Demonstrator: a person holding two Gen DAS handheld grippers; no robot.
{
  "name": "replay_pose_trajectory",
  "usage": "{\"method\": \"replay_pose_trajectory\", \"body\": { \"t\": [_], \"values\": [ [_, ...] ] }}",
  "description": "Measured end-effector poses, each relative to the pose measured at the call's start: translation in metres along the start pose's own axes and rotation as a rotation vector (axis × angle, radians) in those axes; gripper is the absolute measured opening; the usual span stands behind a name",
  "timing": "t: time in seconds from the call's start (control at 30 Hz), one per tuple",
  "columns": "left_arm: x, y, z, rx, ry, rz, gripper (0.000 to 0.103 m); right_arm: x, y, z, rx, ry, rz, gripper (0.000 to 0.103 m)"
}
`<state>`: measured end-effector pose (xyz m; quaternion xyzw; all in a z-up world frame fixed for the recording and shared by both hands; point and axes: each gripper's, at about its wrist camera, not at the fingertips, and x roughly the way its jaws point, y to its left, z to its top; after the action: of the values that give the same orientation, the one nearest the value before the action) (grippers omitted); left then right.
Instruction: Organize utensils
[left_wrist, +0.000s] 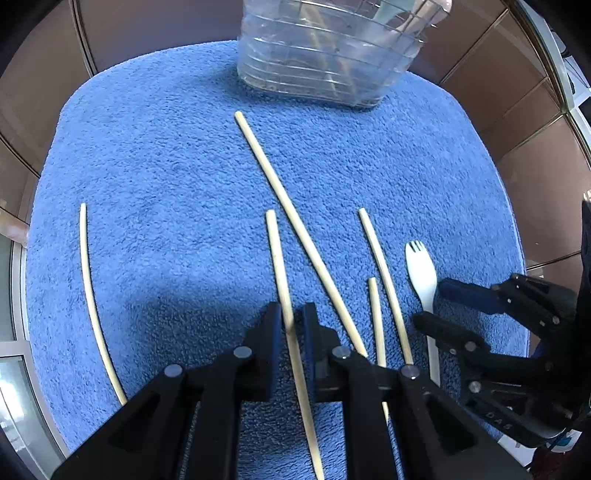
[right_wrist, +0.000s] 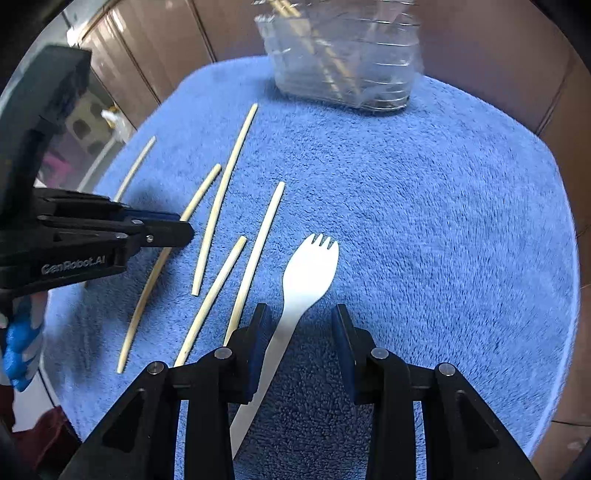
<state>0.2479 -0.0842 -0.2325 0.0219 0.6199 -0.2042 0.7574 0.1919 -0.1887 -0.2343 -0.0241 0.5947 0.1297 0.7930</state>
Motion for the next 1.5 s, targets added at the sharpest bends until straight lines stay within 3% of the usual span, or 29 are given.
{"method": "replay_pose_trajectory", "body": {
  "t": [0.23,0.4,0.67,1.17,1.4,1.43,1.47,1.5],
  "values": [
    [-0.003,0.022,0.002,-0.026,-0.012,-0.071,0.006,0.01,0.014,0.018,-0.014,0.067,-0.074,0.031],
    [-0.006,0.022,0.0,-0.019,-0.033,-0.061,0.005,0.014,0.028,0.027,-0.028,0.065,-0.118,0.025],
    [-0.011,0.014,-0.015,-0.025,-0.085,-0.051,0.005,0.01,0.018,0.018,-0.004,0.012,-0.074,0.024],
    [-0.062,0.017,-0.044,-0.062,-0.203,-0.037,0.005,-0.073,-0.001,-0.044,-0.031,-0.288,0.032,0.024],
    [-0.117,0.008,-0.049,-0.051,-0.355,-0.044,0.005,-0.126,0.004,-0.05,-0.044,-0.452,0.02,0.024],
    [-0.128,0.007,-0.048,-0.049,-0.385,-0.042,0.005,-0.134,0.004,-0.049,-0.045,-0.48,0.015,0.023],
    [-0.134,0.006,-0.047,-0.048,-0.405,-0.039,0.005,-0.141,0.006,-0.048,-0.047,-0.5,0.011,0.015],
    [-0.139,0.005,-0.044,-0.048,-0.42,-0.038,0.005,-0.148,0.006,-0.045,-0.051,-0.524,0.006,0.0]
  ]
}}
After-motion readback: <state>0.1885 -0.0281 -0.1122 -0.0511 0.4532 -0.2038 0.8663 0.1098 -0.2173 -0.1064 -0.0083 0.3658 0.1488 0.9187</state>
